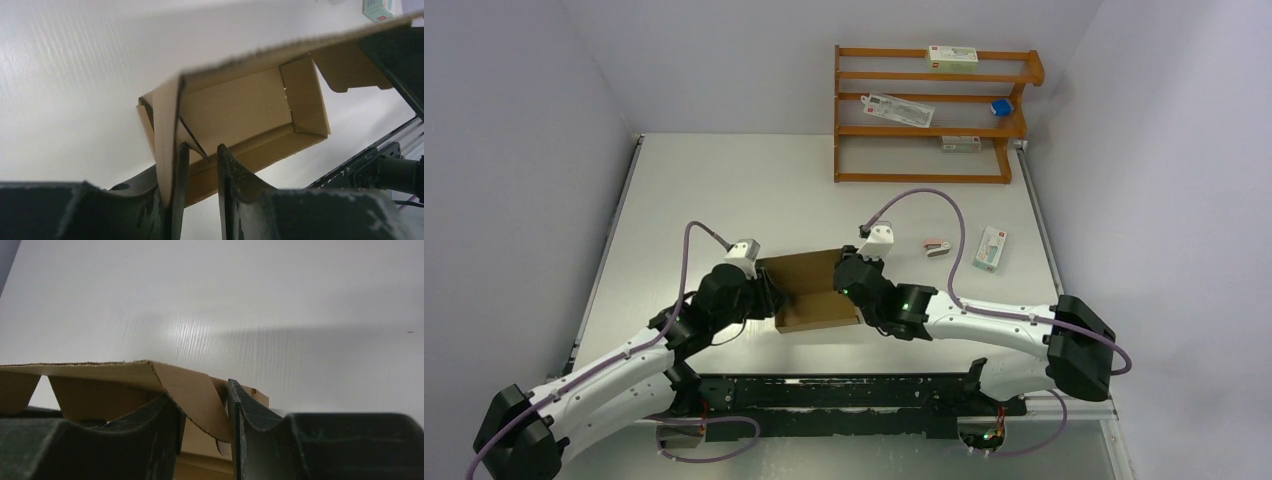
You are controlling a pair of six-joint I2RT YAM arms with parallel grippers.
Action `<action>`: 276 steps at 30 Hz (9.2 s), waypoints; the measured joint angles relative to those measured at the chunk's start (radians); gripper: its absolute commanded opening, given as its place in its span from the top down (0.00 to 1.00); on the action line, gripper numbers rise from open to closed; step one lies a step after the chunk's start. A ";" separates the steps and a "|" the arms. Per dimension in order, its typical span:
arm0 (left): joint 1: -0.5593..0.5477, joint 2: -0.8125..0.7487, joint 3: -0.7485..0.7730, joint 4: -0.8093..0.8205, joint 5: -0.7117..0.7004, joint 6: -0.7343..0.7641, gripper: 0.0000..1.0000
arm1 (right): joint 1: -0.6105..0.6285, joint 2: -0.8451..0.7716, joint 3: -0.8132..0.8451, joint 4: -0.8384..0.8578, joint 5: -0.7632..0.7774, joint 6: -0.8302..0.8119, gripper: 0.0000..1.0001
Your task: Fold the paper box
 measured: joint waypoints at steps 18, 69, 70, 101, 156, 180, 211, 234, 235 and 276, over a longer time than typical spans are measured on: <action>-0.020 0.047 0.008 0.076 0.038 0.009 0.60 | -0.081 0.070 -0.060 0.081 -0.130 0.086 0.57; -0.024 0.034 0.283 -0.367 -0.263 0.244 0.34 | -0.241 -0.046 -0.140 0.180 -0.450 -0.564 0.81; -0.024 0.045 0.283 -0.365 -0.264 0.248 0.35 | -0.243 -0.047 -0.140 0.180 -0.452 -0.566 0.82; 0.203 0.176 0.342 -0.263 -0.121 0.525 0.42 | -0.300 -0.083 -0.175 0.211 -0.570 -0.642 0.88; 0.135 0.240 0.230 -0.099 0.067 0.189 0.88 | -0.109 0.109 0.016 -0.059 -0.097 -0.080 0.94; -0.052 0.043 0.047 0.003 -0.106 0.110 0.89 | -0.006 -0.069 -0.261 0.175 -0.109 -0.060 0.49; -0.234 0.146 -0.005 0.306 -0.508 0.188 0.92 | 0.001 -0.414 -0.428 0.273 -0.167 -0.241 0.01; -0.241 0.245 0.141 0.179 -0.570 0.233 0.93 | -0.280 -0.424 -0.448 0.404 -0.409 -0.498 0.08; -0.241 0.253 0.145 0.173 -0.570 0.238 0.93 | -0.321 -0.427 -0.448 0.414 -0.456 -0.507 0.09; -0.240 0.370 0.170 0.230 -0.559 0.146 0.85 | -0.381 -0.113 -0.484 0.702 -0.630 -0.502 0.73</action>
